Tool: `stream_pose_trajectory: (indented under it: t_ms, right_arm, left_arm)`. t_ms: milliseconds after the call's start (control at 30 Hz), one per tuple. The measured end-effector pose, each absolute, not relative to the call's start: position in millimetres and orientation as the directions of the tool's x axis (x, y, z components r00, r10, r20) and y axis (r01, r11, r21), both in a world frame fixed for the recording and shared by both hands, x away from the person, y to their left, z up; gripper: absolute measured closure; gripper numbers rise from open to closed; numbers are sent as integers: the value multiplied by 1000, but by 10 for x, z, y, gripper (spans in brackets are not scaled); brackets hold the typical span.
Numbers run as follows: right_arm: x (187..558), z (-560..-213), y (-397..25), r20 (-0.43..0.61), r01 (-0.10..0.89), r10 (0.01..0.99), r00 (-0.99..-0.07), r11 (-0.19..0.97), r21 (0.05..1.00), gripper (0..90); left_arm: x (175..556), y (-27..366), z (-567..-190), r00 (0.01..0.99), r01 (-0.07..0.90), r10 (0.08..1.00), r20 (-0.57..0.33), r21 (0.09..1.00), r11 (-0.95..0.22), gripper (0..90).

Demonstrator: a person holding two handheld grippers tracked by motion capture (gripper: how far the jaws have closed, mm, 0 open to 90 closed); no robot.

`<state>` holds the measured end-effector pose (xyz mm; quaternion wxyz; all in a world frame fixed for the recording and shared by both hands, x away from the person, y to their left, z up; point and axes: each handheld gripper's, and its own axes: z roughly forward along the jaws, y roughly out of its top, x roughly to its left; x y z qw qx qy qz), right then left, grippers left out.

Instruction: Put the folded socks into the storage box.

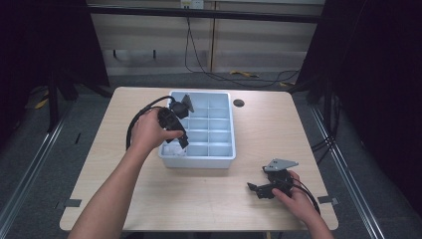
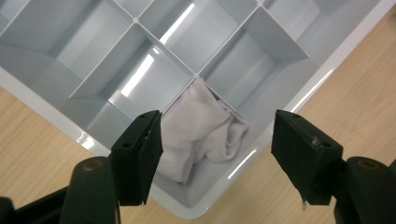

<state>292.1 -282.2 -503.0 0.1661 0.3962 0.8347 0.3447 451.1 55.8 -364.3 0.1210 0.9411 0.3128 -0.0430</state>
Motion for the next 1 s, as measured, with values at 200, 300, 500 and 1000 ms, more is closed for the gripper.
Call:
stream_pose_trajectory:
  t_ms: [200, 300, 500, 1000]
  right_arm:
    - [2921, -5030, -2822, -4, 547, 776, -631, 449, 707, 113]
    - [2922, -5030, -2822, -5, 546, 776, -631, 449, 707, 113]
    - [2922, -5030, -2822, -5, 546, 776, -631, 449, 707, 113]
    - [2921, -5030, -2822, -4, 547, 776, -631, 448, 707, 113]
  left_arm:
    - [4496, 591, -3594, 799, 601, 578, -165, 208, -772, 306]
    - [4488, 614, -3576, 792, 610, 588, -163, 211, -764, 282]
    - [4459, 694, -3533, 795, 606, 583, -166, 230, -761, 260]
    - [4379, 974, -3468, 790, 611, 591, -162, 273, -743, 215]
